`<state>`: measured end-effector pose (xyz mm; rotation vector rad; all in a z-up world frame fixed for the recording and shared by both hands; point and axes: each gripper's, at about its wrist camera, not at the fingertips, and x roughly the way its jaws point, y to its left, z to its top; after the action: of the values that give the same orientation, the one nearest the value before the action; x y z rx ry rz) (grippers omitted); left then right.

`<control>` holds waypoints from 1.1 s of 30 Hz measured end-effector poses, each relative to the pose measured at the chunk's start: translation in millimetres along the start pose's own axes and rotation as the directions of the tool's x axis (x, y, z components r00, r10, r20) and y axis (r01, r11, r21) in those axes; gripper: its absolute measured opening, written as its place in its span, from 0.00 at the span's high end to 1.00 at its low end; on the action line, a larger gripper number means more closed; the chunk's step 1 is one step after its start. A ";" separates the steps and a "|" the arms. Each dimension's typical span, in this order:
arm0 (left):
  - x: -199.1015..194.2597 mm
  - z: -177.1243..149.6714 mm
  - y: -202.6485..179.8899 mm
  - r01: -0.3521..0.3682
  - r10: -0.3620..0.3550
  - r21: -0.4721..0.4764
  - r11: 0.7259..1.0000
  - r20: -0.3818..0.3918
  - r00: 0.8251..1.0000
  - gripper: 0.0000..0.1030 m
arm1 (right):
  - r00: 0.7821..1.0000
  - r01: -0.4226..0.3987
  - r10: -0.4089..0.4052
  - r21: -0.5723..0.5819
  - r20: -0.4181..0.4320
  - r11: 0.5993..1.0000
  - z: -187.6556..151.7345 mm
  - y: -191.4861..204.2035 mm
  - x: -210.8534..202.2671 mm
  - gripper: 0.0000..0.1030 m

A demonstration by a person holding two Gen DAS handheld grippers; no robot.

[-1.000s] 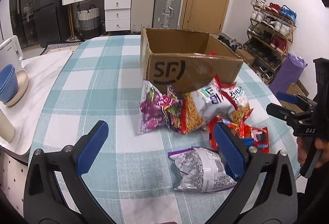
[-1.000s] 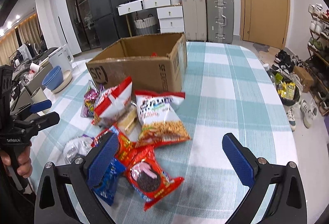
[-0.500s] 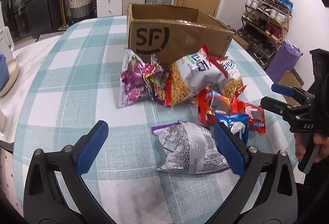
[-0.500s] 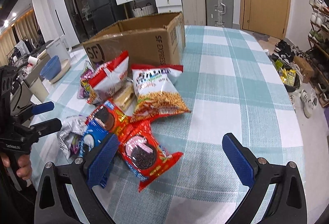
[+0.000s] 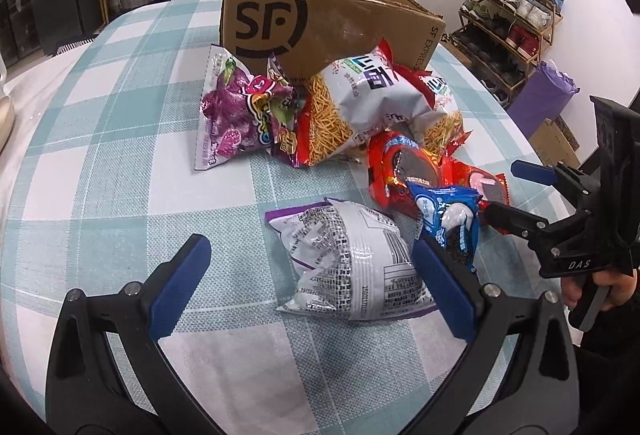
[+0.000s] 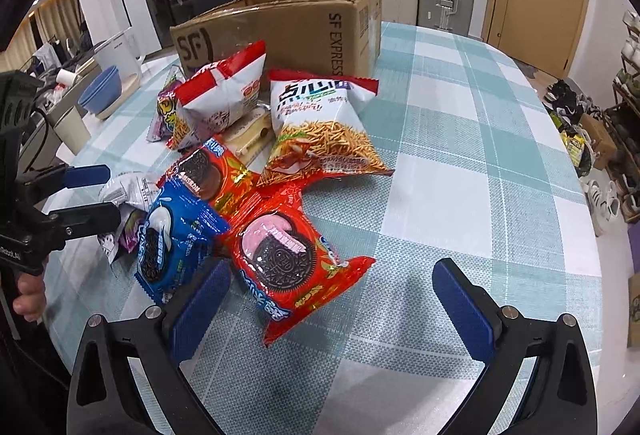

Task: Organize snacks
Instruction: 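Grasp the silver snack bag with the left gripper while the right gripper grasps the red Oreo pack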

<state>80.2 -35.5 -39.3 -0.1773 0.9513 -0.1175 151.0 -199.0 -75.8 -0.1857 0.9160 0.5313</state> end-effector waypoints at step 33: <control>30.3 6.8 5.7 0.063 -0.061 0.020 0.998 -0.061 0.996 0.18 | 0.999 -0.037 0.038 -0.084 0.017 0.996 0.0 7.5 6.7 0.52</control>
<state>103.3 -34.6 -60.7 -0.1837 1.0043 -0.1914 150.4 -190.2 -80.6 -0.2393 0.8814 0.6058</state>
